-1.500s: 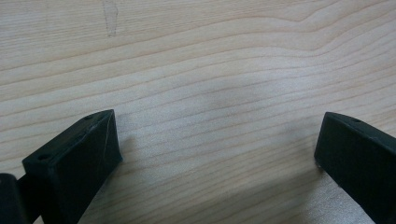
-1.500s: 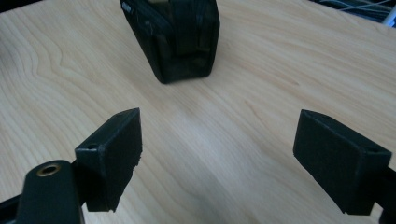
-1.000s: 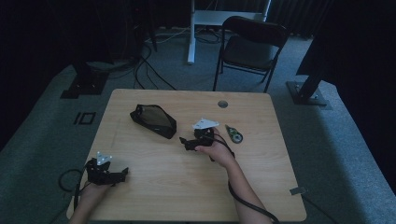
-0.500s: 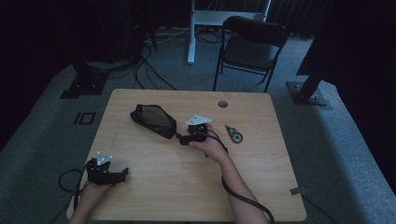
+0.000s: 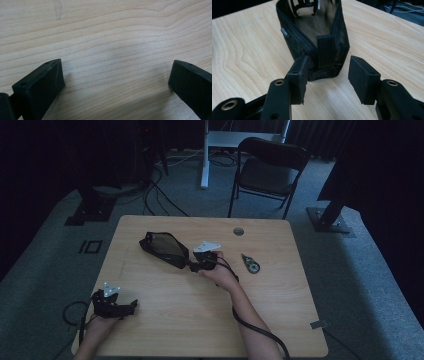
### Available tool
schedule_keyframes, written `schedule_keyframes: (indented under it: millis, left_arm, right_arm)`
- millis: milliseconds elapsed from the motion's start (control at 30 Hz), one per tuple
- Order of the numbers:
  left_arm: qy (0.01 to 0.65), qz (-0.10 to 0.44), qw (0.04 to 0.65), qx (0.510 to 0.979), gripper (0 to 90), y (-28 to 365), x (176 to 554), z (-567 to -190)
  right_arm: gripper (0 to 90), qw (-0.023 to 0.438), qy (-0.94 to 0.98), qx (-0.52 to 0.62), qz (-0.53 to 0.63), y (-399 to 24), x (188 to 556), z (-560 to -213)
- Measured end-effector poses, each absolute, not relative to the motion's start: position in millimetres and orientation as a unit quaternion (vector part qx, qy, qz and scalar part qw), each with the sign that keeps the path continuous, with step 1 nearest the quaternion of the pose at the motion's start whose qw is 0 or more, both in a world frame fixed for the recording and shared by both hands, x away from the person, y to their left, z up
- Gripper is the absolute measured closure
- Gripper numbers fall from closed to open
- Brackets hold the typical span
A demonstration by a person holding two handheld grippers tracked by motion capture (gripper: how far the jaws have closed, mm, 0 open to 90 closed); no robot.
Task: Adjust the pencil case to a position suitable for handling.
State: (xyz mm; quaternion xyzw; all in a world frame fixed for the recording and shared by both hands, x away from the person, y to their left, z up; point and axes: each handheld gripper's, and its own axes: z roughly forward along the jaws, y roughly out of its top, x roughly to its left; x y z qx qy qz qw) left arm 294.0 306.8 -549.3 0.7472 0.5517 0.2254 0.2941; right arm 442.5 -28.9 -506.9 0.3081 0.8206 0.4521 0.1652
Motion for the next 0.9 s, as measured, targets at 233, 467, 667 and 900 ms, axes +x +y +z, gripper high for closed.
schedule_keyframes:
  millis: [233, 467, 667, 900]
  left_arm:
    - [0.55, 0.225, 0.294, 0.749, 0.2, 307.0, 293.8, -549.3]
    - [0.548, 0.224, 0.295, 0.75, 0.2, 307.3, 293.2, -549.3]
    - [0.548, 0.224, 0.295, 0.75, 0.2, 307.3, 293.2, -549.3]
    - [0.548, 0.224, 0.295, 0.75, 0.2, 307.3, 293.2, -549.3]
  right_arm:
    - [53.3, 0.158, 0.824, 0.312, 0.446, -22.5, 449.1, -511.2]
    - [69.3, 0.158, 0.835, 0.302, 0.431, -18.6, 452.5, -512.5]
    - [72.8, 0.16, 0.838, 0.296, 0.429, -18.4, 451.3, -511.4]
    - [72.9, 0.158, 0.838, 0.297, 0.43, -23.0, 448.4, -511.6]
